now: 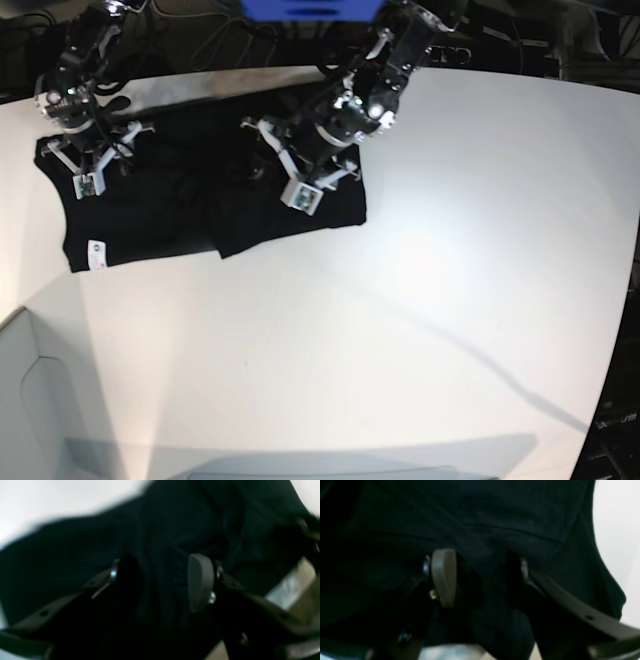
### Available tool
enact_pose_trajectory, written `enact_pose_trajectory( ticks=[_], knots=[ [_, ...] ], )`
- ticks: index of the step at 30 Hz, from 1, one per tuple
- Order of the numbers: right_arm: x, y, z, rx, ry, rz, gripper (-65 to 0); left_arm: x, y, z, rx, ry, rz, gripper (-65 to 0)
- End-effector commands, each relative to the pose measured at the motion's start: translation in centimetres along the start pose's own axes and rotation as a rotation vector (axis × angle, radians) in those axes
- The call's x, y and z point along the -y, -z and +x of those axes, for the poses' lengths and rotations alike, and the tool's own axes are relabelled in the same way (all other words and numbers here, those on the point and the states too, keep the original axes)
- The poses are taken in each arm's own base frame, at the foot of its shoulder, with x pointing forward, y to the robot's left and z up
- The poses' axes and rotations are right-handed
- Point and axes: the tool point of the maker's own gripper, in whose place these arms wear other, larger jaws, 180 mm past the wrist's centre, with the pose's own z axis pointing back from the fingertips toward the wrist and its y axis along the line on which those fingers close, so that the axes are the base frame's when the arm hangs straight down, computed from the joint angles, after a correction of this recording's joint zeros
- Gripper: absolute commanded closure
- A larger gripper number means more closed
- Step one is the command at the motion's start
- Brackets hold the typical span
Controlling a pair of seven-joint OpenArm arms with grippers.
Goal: Fold the T-shirt properly
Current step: 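Release the folded end and move the left gripper back to the strip's folded edge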
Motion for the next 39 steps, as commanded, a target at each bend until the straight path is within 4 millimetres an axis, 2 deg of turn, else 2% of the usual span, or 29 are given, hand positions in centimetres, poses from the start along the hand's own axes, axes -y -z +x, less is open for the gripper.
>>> enact_pose_trajectory(
  ticks=[1,4,10,12,16,19,23,27,29,31,35,39],
  knots=[
    [0.4,-0.3,1.1,0.039,-0.011,-0.005,-32.2,1.5,0.5,1.4,0.034,0.033,-0.045,-33.4],
    [0.4,-0.3,1.1,0.039,-0.011,-0.005,-32.2,4.7,1.3,1.1,0.018,0.114,-0.124,-33.4],
    [0.5,-0.3,1.1,0.04,-0.012,-0.008,-32.2,10.7,1.0,2.4,0.053,0.273,-0.272,-33.4],
    [0.5,-0.3,1.1,0.04,-0.012,-0.008,-32.2,11.6,0.9,2.5,0.057,0.299,-0.294,-33.4],
    [0.6,-0.4,1.0,0.039,-0.01,-0.012,-32.2,11.5,-0.1,3.4,0.092,0.3,-0.296,-33.4],
    [0.9,-0.4,2.0,0.061,-0.013,-0.021,-32.2,8.5,-1.7,5.0,0.145,0.263,-0.232,-33.4],
    [1.7,-0.9,2.9,0.088,-0.015,-0.045,-32.4,1.0,-4.6,6.2,0.199,0.146,-0.044,-33.4],
    [3.0,-2.3,5.5,0.162,-0.024,-0.102,-32.5,-6.5,-6.7,4.6,0.187,0.029,0.154,-33.4],
    [3.5,-3.0,6.4,0.189,-0.027,-0.126,-32.5,-9.2,-7.7,3.8,0.18,-0.012,0.228,-33.4],
    [4.0,-3.3,7.6,0.218,-0.026,-0.144,-32.5,-11.0,-8.4,3.1,0.171,-0.044,0.281,-33.4],
    [5.4,-3.1,8.3,0.238,0.012,-0.173,-32.5,-13.5,-8.3,1.4,0.129,-0.082,0.34,-33.4],
    [6.5,-1.9,7.8,0.227,0.072,-0.177,-32.6,-14.2,-7.6,0.0,0.089,-0.099,0.35,-33.4]
  ],
)
